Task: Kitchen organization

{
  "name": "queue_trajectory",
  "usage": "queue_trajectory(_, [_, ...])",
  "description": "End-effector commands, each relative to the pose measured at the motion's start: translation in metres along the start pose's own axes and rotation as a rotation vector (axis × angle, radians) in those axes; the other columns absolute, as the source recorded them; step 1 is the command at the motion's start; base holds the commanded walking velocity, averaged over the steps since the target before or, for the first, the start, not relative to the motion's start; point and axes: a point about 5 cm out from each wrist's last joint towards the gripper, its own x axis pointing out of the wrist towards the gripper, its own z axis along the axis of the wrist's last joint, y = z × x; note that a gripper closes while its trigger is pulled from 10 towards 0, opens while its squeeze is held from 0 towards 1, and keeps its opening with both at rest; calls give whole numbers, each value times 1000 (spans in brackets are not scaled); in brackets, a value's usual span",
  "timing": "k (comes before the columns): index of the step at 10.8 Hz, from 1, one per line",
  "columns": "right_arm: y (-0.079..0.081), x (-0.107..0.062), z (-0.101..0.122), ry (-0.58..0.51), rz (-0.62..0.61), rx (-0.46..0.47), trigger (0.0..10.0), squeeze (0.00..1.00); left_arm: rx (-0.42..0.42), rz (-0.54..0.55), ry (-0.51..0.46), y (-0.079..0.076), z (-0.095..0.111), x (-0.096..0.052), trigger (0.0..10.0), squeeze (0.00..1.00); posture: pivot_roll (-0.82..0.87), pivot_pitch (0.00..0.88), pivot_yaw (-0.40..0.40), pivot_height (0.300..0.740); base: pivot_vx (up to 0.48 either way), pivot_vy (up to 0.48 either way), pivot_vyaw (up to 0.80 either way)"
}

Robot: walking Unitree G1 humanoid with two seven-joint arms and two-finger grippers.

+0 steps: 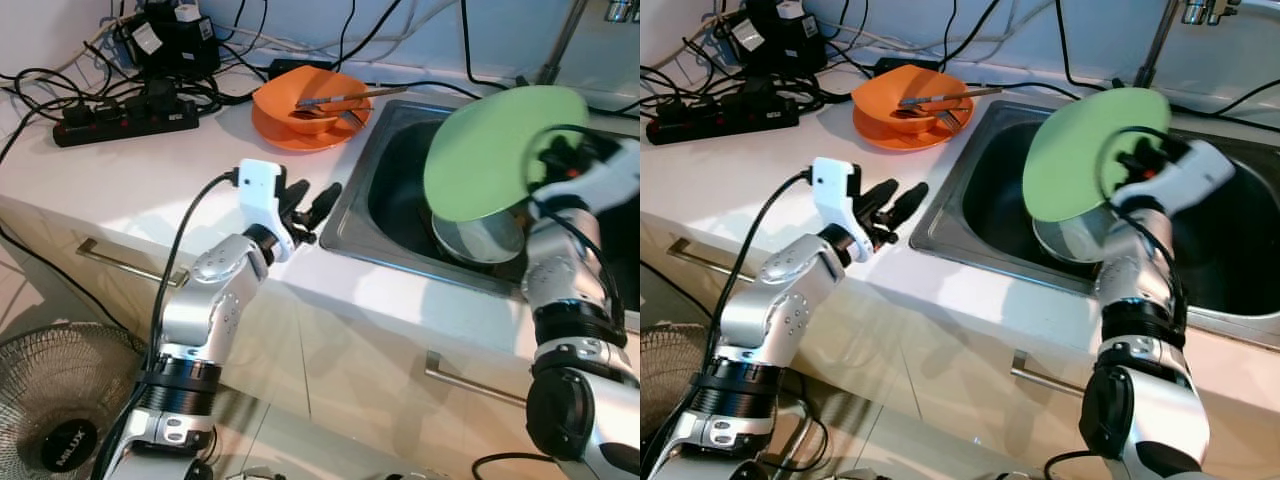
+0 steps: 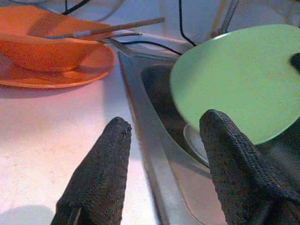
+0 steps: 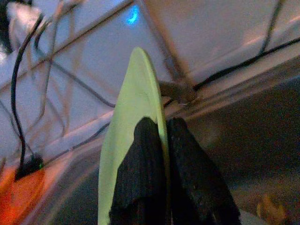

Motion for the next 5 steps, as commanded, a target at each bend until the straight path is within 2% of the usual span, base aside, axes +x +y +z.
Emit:
queue_trajectory(1, [11,4,1,15,36,-43,10000,0,22,-14,-1,-2,2,-1,10000,0,85,23,44,740,0,0,0])
queue_trajectory(5, [26,2,-29,209,79,-155,10000,0,34,-28,25,-5,-4,0,10000,0,84,14,43,740,0,0,0])
